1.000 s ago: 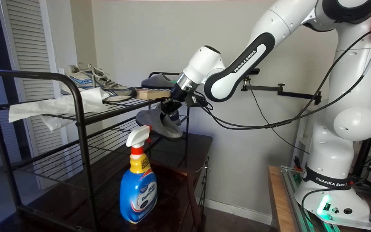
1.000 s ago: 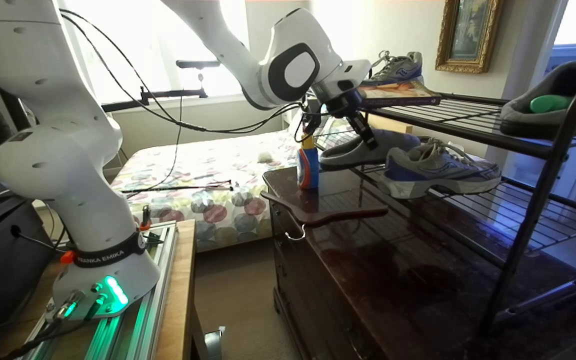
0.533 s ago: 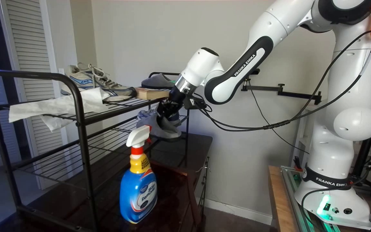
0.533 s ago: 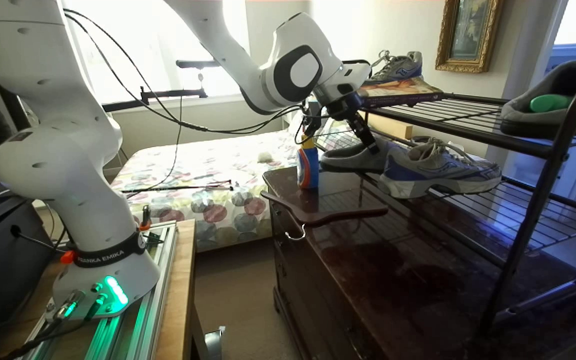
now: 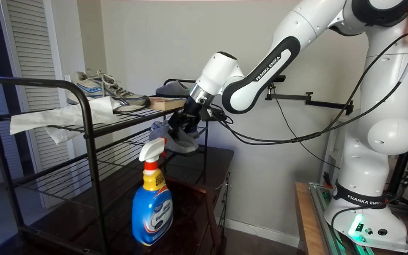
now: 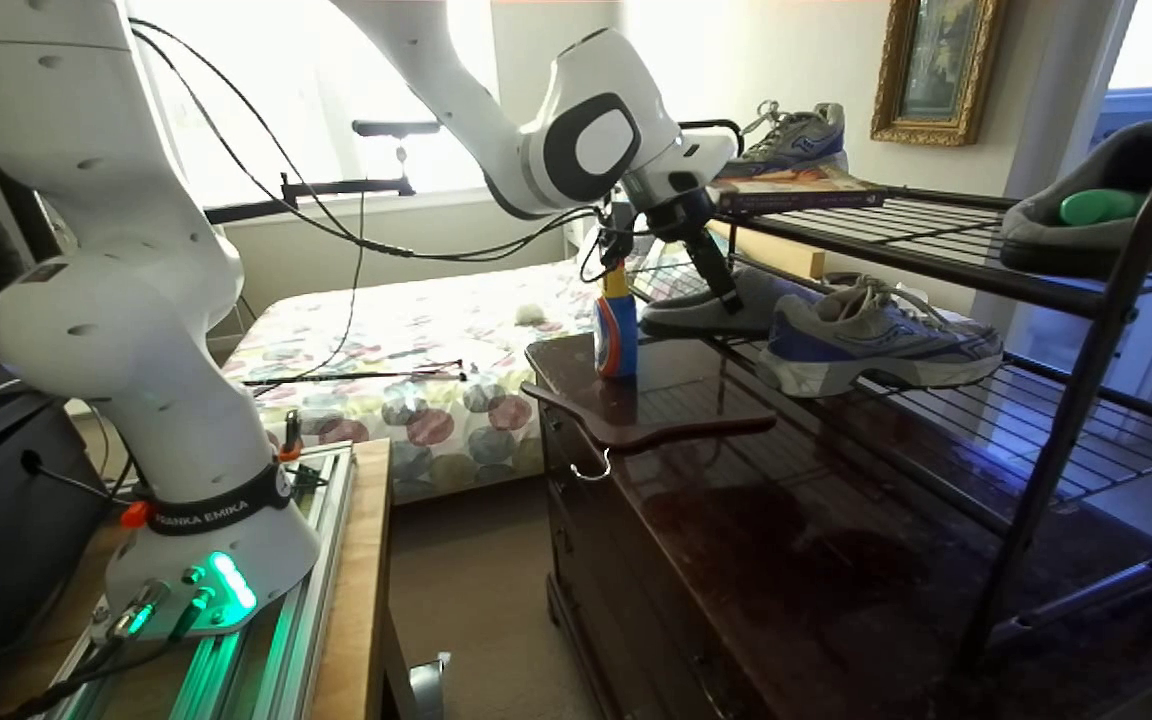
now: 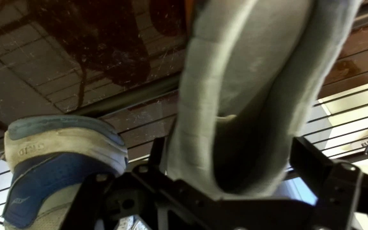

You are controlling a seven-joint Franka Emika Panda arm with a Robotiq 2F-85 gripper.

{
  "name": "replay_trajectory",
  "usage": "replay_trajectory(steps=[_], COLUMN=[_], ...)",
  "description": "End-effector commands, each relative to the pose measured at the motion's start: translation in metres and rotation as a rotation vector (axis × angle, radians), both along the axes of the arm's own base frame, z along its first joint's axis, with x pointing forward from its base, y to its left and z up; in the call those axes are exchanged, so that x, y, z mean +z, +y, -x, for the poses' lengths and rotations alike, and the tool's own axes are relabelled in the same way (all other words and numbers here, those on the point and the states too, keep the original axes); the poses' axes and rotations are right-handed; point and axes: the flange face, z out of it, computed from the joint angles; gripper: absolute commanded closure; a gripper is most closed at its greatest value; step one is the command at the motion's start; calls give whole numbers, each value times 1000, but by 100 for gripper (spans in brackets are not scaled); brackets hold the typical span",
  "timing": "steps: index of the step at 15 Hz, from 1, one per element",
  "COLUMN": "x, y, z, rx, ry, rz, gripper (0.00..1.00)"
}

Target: Put the house shoe on the second shelf

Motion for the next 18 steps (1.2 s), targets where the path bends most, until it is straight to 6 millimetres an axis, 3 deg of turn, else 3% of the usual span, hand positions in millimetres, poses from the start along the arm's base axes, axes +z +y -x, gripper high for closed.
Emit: replay_trajectory(steps=[1,6,9,14,18], x=[21,62,78,120,166], y=[10,-7,-9,-8,-4], z=[14,46,79,145,191], rx=[-5,-37,60,248,276], ry=[63,147,327,577,612], rz=[-29,0,5,82,116], gripper=[0,0,0,0,0])
